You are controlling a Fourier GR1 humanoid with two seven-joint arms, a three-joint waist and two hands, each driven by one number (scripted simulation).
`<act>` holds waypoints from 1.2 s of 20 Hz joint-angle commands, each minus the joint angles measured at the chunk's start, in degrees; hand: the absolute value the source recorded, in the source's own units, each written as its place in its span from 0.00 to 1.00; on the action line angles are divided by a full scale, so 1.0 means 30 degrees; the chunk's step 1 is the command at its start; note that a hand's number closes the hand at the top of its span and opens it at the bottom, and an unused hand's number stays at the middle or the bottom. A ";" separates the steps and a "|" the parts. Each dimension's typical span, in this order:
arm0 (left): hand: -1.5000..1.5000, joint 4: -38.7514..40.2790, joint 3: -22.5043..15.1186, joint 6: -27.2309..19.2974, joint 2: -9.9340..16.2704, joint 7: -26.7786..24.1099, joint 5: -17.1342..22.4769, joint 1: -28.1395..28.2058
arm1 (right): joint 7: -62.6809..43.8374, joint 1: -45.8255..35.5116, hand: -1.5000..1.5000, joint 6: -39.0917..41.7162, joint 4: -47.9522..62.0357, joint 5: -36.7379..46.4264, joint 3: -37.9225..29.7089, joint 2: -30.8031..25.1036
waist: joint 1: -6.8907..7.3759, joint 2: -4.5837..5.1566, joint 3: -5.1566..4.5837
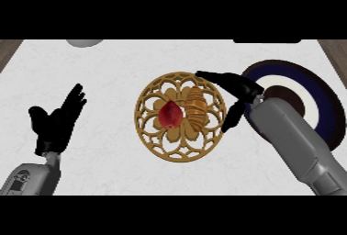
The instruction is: Pick the croissant from the placemat and place it in the plate
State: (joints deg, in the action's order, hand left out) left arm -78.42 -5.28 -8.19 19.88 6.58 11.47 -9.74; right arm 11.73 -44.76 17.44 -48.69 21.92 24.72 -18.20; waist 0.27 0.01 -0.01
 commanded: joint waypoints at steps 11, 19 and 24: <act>0.50 -0.0784 0.0598 0.0210 -0.1231 0.1318 -0.1449 -0.0445 | -0.0870 -0.1139 0.00 0.0232 0.2414 0.3732 -0.1527 0.2638 | 0.0045 0.0020 0.0005; 0.50 -0.1149 0.1114 0.0706 -0.1258 0.2186 -0.1537 -0.0789 | -0.0293 -0.1955 0.00 0.0452 0.4236 0.5651 -0.1298 0.3504 | 0.0082 0.0018 0.0007; 0.50 -0.0009 0.1994 0.1467 -0.0767 0.1276 -0.1380 -0.0903 | 0.2334 -0.1477 1.00 0.0680 0.4813 0.6430 -0.0700 0.3809 | 0.0024 0.0037 0.0004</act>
State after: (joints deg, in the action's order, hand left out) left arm -80.18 -1.15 -5.08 16.52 9.98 6.85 -10.86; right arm 14.38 -51.56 18.53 -34.14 39.80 21.13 -7.86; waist 0.52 -0.21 -0.20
